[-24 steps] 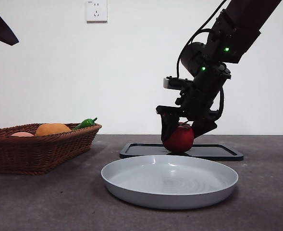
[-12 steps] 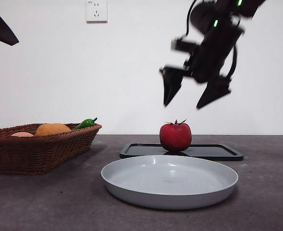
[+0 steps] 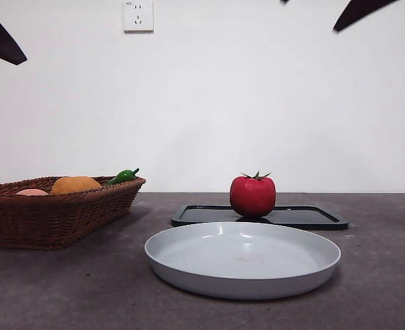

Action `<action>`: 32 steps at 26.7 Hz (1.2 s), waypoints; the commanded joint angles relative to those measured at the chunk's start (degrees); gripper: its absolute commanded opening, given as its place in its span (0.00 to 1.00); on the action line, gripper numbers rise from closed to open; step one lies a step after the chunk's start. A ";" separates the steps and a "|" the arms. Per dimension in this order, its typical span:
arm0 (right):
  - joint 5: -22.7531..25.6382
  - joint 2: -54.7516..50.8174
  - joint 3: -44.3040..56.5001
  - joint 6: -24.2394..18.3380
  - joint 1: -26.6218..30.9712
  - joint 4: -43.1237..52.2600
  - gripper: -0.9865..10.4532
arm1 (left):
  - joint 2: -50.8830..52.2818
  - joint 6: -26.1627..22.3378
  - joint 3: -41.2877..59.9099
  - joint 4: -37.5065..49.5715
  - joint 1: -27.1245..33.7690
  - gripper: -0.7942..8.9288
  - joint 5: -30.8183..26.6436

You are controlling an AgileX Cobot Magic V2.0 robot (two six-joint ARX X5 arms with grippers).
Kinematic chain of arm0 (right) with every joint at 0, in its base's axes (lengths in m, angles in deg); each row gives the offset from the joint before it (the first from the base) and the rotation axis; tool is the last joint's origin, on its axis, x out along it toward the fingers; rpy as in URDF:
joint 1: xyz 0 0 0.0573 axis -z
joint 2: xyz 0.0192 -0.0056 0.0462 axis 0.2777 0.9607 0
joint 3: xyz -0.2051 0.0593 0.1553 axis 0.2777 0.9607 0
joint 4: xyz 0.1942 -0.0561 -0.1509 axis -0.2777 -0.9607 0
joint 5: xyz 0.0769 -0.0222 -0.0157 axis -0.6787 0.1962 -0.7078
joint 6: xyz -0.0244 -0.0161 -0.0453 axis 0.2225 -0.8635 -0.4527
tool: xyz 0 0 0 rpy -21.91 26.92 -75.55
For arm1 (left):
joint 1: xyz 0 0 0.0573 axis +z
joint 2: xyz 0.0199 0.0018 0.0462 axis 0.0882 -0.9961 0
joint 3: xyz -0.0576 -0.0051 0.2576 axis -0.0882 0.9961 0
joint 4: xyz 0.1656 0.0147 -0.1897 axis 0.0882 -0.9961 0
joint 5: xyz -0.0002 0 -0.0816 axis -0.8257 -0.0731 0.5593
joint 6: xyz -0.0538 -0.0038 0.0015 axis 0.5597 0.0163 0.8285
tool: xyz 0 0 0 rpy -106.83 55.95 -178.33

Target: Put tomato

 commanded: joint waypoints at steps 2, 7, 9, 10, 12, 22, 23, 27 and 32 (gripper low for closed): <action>-0.94 -7.58 6.67 -0.52 -2.40 -0.22 0.54 | -0.35 -0.28 -0.74 0.68 -0.17 0.56 0.04; -1.16 -21.16 21.77 1.92 -8.61 1.03 0.54 | -0.35 -0.26 -0.74 0.68 -0.17 0.56 0.04; -1.14 -25.59 26.38 3.28 -10.99 1.03 0.51 | -0.35 -0.26 -0.74 0.68 -0.17 0.56 0.04; -1.14 -27.78 28.52 3.80 -12.11 1.03 0.51 | -0.35 -0.24 -0.74 0.68 -0.17 0.56 0.04; -1.16 -31.28 31.43 4.48 -13.75 1.03 0.51 | -0.35 -0.24 -0.74 0.66 -0.17 0.56 0.04; -1.16 -35.60 32.63 4.44 -14.99 1.01 0.49 | -0.35 -0.26 -0.74 0.68 -0.17 0.51 0.04; -1.16 -35.56 32.63 4.44 -14.99 1.01 0.44 | -0.35 -0.26 -0.74 0.68 -0.17 0.48 0.04; -1.14 -35.50 32.63 4.44 -14.99 1.01 0.15 | -0.35 -0.24 -0.74 0.66 -0.17 0.29 0.04; -1.14 -35.52 32.63 4.42 -14.99 1.01 0.09 | -0.35 -0.26 -0.74 0.66 -0.17 0.09 0.04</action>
